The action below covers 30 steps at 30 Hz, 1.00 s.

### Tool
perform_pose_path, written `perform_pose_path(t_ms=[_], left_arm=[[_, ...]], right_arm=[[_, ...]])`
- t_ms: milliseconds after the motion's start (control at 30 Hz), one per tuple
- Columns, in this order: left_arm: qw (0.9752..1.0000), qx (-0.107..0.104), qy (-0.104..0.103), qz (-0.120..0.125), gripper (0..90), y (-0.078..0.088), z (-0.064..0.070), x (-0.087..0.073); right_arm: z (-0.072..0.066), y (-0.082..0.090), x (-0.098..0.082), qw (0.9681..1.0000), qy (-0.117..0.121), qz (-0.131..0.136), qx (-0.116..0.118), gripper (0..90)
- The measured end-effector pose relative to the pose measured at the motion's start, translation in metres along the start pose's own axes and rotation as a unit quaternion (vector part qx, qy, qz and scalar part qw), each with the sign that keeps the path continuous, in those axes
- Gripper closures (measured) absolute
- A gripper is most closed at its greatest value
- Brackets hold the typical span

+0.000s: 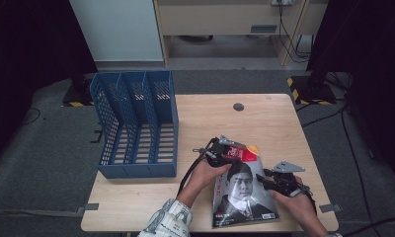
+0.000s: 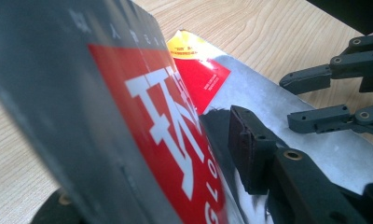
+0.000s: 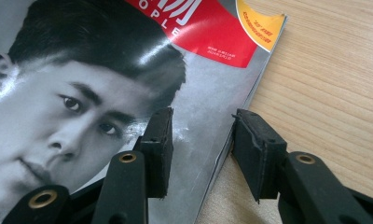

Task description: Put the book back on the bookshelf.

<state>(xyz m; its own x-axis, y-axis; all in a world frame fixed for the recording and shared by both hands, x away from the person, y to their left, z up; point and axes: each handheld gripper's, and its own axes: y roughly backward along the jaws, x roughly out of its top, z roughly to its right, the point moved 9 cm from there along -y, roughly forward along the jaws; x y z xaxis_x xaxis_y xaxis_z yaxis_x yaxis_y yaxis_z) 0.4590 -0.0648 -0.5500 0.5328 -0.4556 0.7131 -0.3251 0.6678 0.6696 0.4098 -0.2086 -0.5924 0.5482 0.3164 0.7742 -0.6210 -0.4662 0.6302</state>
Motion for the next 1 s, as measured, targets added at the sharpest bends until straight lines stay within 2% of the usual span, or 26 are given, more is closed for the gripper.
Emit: perform_pose_path(t_ms=[400, 567, 700, 900, 1000], left_arm=[[1.0000, -0.007, -0.002, 0.004, 69.5, 0.0034, 0.0020, 0.0016], [1.0000, -0.004, -0.004, 0.007, 72.0, 0.0049, 0.0021, 0.0022], [1.0000, 0.000, 0.002, 0.008, 75.1, 0.0054, 0.0017, 0.0024], [0.9999, 0.002, 0.010, 0.012, 78.5, 0.0081, 0.0017, 0.0041], [0.9999, 0.002, 0.008, 0.014, 79.4, 0.0097, 0.0022, 0.0049]], right_arm=[[-0.0002, -0.0005, 0.0002, 1.0000, 0.000, -0.001, 0.000, 56.8], [-0.0001, -0.0006, 0.0004, 1.0000, 0.004, 0.000, -0.001, 56.8], [0.0000, -0.0006, 0.0005, 1.0000, 0.004, 0.000, -0.002, 56.3], [-0.0009, -0.0017, 0.0012, 1.0000, 0.005, -0.001, -0.005, 52.0], [-0.0015, -0.0021, 0.0011, 1.0000, -0.001, -0.002, -0.002, 46.8]])
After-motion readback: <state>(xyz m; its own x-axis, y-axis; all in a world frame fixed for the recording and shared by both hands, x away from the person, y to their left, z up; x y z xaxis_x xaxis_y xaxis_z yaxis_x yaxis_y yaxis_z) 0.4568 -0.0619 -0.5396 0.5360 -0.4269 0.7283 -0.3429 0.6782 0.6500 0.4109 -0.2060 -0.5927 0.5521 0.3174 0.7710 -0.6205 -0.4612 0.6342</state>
